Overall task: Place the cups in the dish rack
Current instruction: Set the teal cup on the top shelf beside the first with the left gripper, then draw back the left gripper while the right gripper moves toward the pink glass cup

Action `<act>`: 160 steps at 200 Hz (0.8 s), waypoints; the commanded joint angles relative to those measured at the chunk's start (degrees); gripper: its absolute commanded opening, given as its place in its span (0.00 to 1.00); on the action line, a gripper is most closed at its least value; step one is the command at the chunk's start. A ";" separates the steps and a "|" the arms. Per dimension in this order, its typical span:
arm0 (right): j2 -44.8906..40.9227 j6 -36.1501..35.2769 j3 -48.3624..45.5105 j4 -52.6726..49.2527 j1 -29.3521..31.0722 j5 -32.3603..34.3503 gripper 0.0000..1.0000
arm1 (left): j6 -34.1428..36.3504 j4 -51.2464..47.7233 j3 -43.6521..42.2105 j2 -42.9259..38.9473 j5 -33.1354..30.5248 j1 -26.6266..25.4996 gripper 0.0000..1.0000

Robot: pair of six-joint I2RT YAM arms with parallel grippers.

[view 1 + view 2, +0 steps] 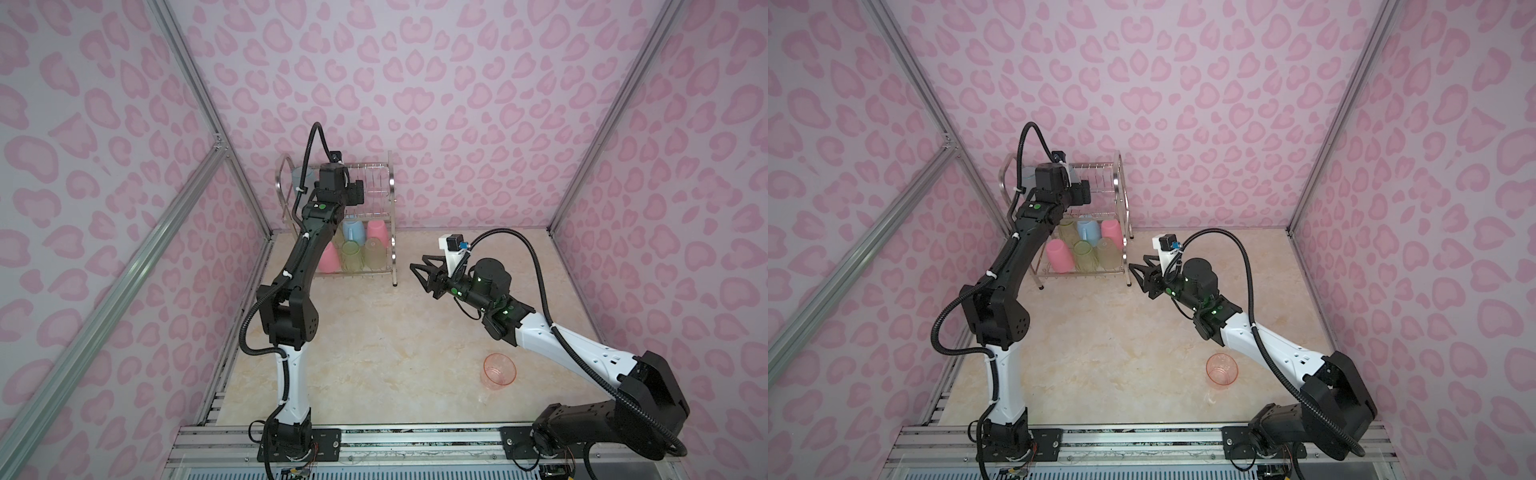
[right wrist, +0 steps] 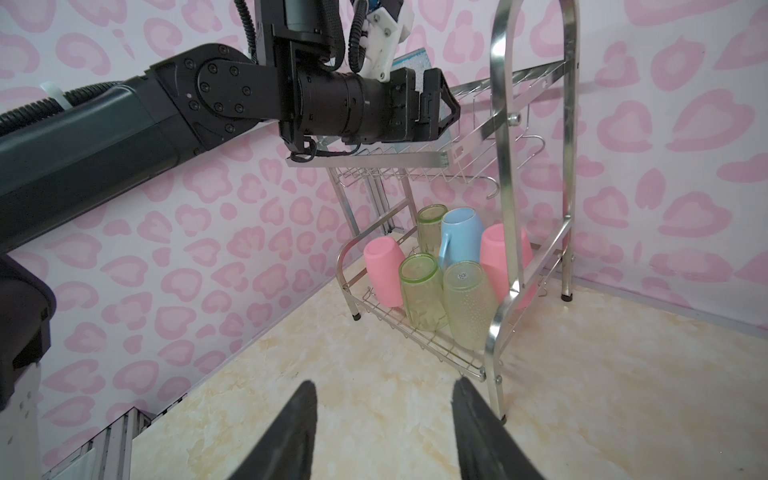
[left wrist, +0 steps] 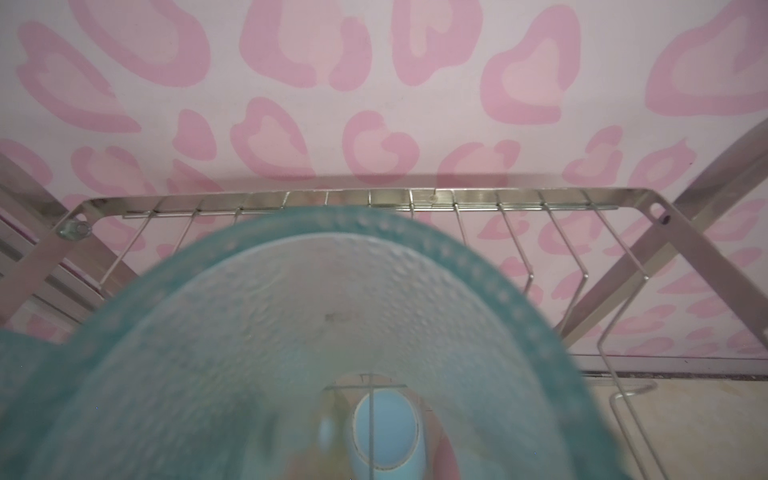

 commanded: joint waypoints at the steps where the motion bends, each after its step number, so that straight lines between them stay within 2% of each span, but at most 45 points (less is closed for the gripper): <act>1: 0.02 -0.03 0.27 1.51 0.03 0.02 0.52 | 0.55 2.20 1.09 -3.54 0.07 0.00 0.95; 114: -0.59 -0.75 1.47 -0.65 0.00 0.19 0.53 | 1.62 2.48 3.83 -5.93 0.23 -0.11 0.98; 160: -2.23 -2.27 1.32 -5.96 -0.23 3.96 0.52 | 1.53 2.31 3.77 -8.50 1.37 -0.83 0.98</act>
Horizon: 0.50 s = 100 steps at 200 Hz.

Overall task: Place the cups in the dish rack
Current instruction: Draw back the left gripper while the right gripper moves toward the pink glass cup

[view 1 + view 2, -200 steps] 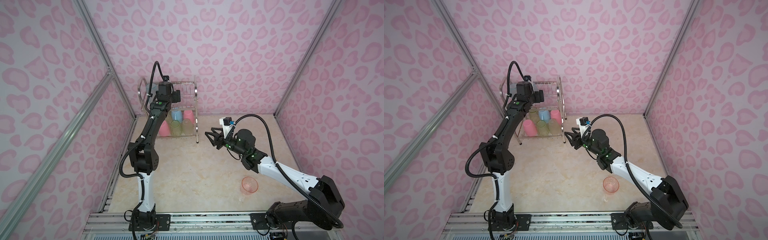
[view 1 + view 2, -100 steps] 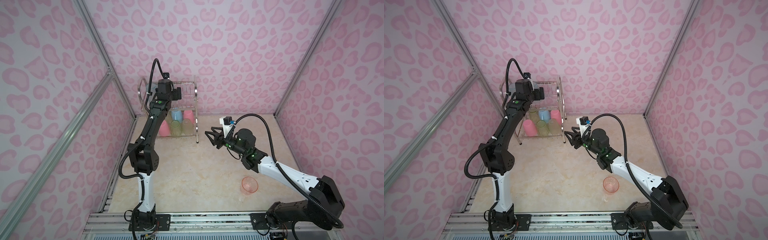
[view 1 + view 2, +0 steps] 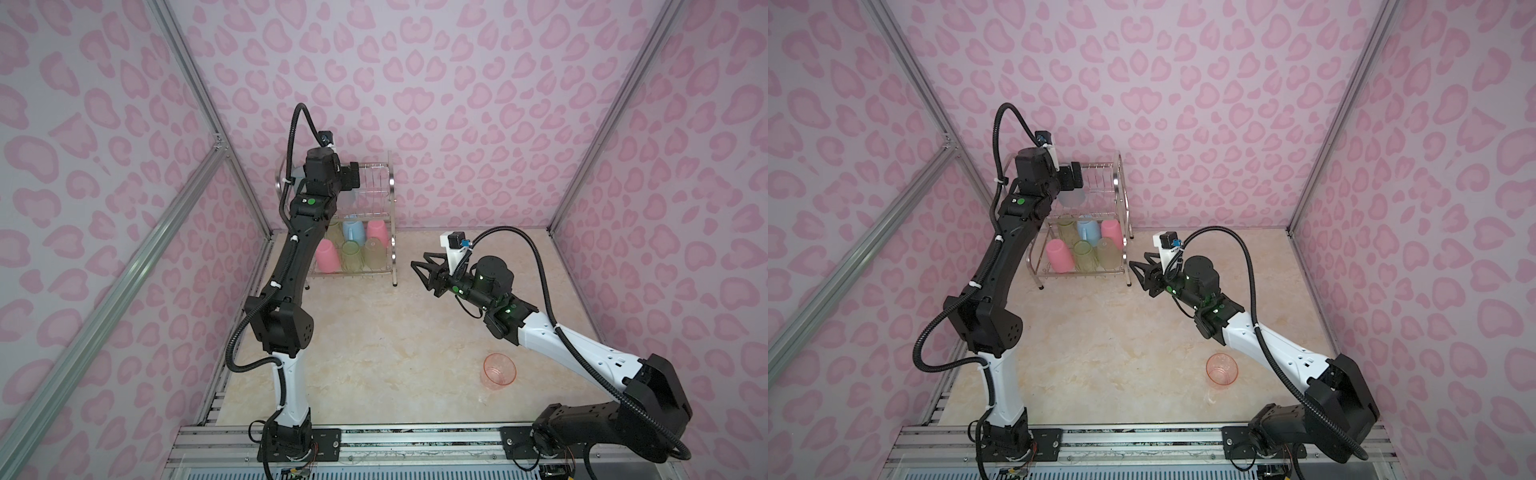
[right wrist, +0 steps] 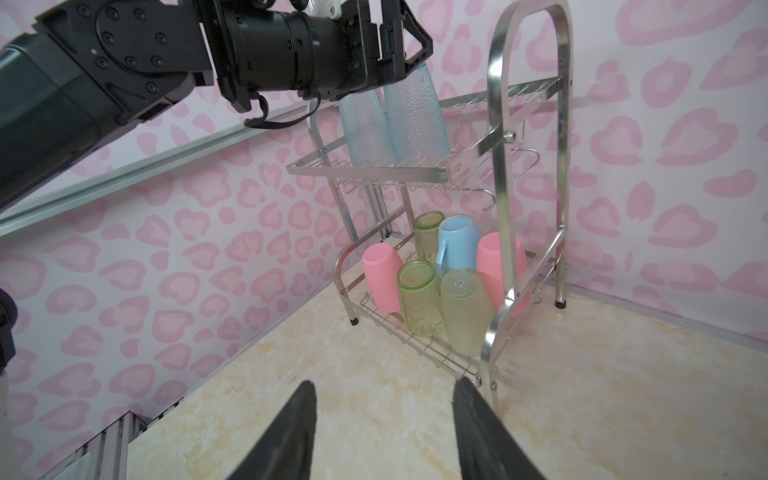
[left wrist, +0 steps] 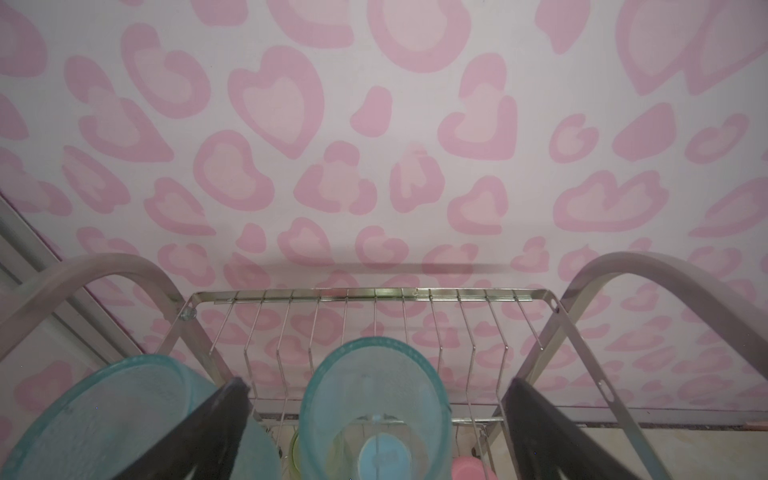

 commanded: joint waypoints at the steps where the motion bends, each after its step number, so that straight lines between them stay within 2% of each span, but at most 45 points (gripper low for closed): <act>1: -1.01 -1.20 0.00 -3.36 -0.23 2.99 0.52 | 0.28 1.55 0.73 -2.50 1.24 -0.47 0.98; 18: -1.85 -0.91 0.71 -7.96 -0.34 6.22 0.51 | 0.52 1.59 0.57 -3.86 1.47 -1.06 0.98; 44: -2.45 -0.26 3.50 -20.22 -0.47 12.38 0.50 | 0.64 1.92 -0.80 -6.68 1.64 -2.14 0.97; 77: -2.55 1.32 7.49 -39.15 -0.36 19.73 0.49 | 0.13 4.17 -7.99 -12.97 2.33 -3.83 0.97; 100: -3.24 2.54 8.18 -49.53 -0.04 21.66 0.48 | -1.13 6.86 -16.01 -18.94 3.43 -5.26 0.97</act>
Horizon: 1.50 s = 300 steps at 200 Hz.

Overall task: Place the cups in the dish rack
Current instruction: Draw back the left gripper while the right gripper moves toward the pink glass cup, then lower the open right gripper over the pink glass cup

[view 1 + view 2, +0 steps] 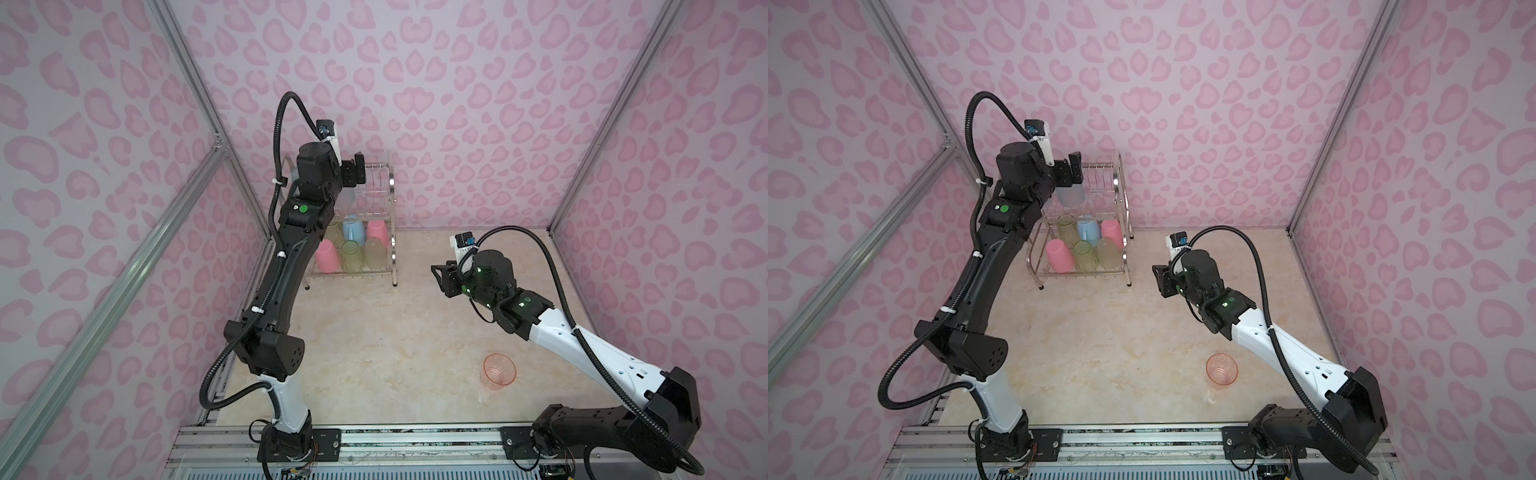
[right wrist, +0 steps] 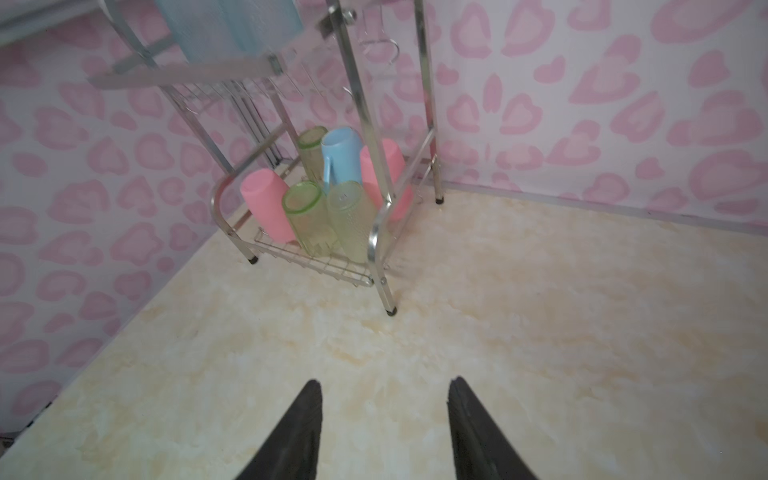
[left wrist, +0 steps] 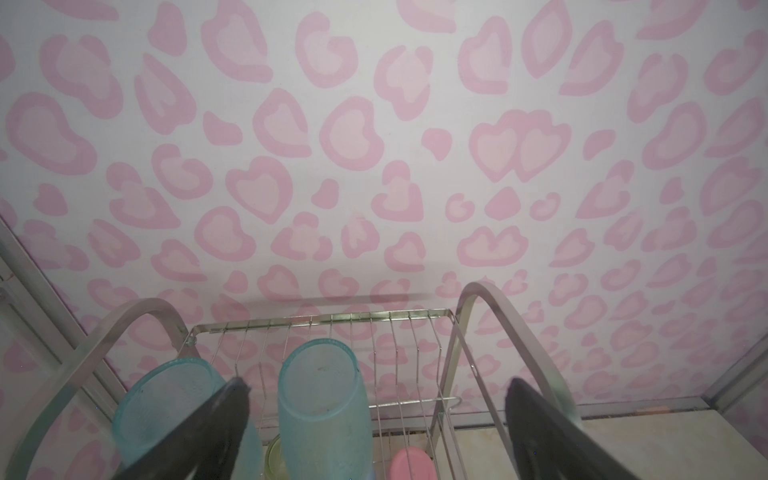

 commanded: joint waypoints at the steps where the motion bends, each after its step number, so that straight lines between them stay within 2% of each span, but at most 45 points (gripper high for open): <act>1: -0.55 2.10 0.57 -17.07 0.40 5.21 0.48 | -1.28 4.66 -6.45 -5.09 1.36 -1.11 0.97; 51: -3.99 6.84 -0.95 -32.43 2.25 9.70 0.45 | -4.28 12.91 -24.20 -17.89 1.44 -5.15 0.96; 127: -9.50 16.00 -5.64 -43.35 4.96 10.15 0.43 | -5.92 17.92 -38.68 -26.45 5.40 -9.82 0.96; 223: -8.14 23.82 -9.14 -49.69 12.61 6.29 0.40 | -7.30 19.93 -42.34 -27.39 8.85 -12.01 0.96; 300: -12.51 27.02 -15.08 -50.26 13.32 5.44 0.36 | -8.27 20.15 -41.99 -26.43 9.76 -12.10 0.96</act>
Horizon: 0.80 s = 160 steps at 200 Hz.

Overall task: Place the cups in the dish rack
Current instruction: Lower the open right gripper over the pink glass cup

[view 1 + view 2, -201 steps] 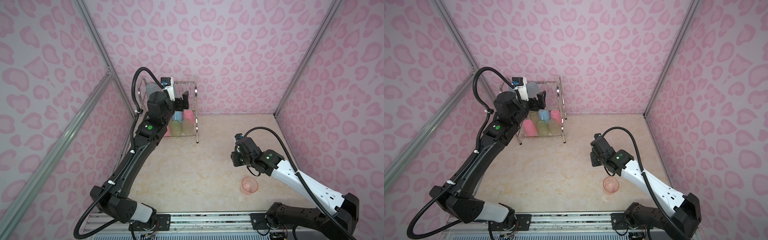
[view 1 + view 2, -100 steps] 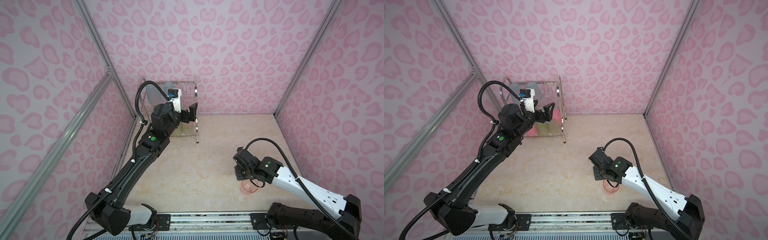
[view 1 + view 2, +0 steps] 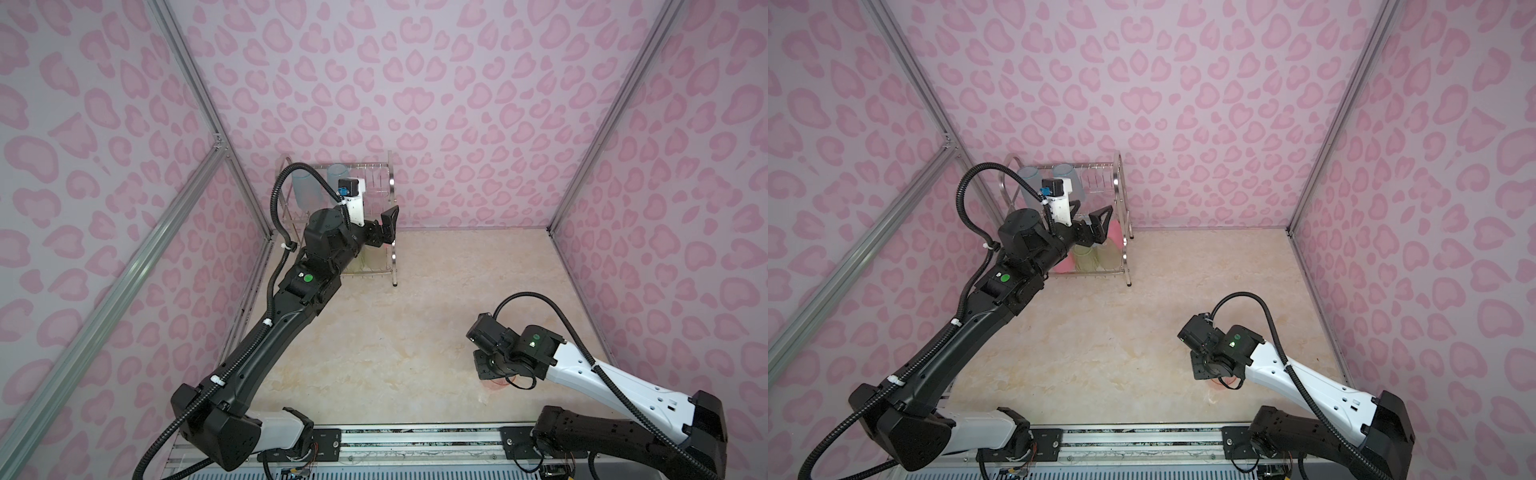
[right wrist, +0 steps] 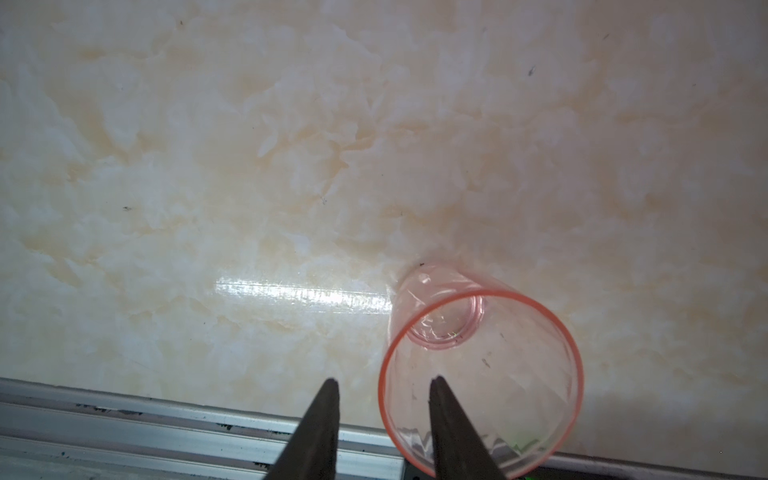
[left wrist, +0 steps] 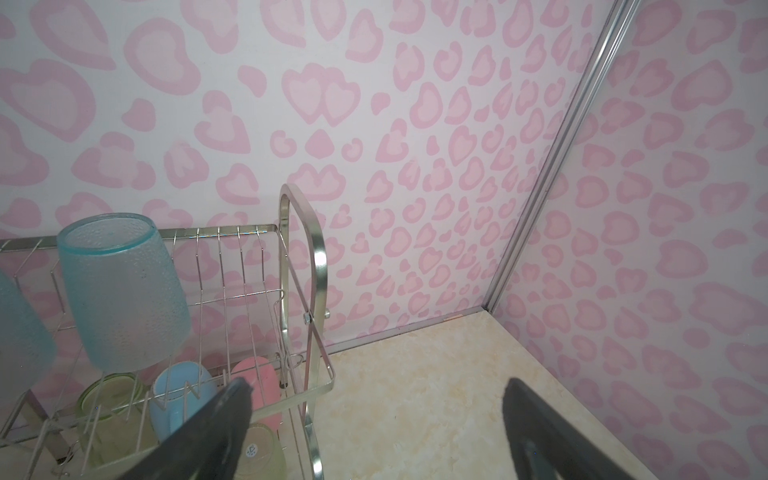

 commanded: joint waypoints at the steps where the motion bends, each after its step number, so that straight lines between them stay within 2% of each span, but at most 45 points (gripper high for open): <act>1: -0.27 1.44 -1.58 -0.11 0.00 -0.33 0.36 | -0.71 2.29 0.15 0.68 1.16 0.01 0.96; 30: 0.53 1.29 -3.10 2.36 -0.04 -2.02 0.34 | -0.97 2.28 0.50 0.99 1.48 0.00 0.96; 77: 2.62 0.63 -4.64 4.48 -0.01 -2.32 0.23 | -1.30 1.64 0.85 1.15 1.48 -0.08 0.96; 125: 3.25 0.16 -5.10 4.99 -0.10 -1.93 0.00 | -3.47 -0.09 1.30 0.17 -0.02 -0.10 0.96; 160: 3.37 -3.10 -1.45 2.57 -0.07 0.17 0.00 | -6.31 -2.24 0.73 -1.61 -3.34 -0.10 0.96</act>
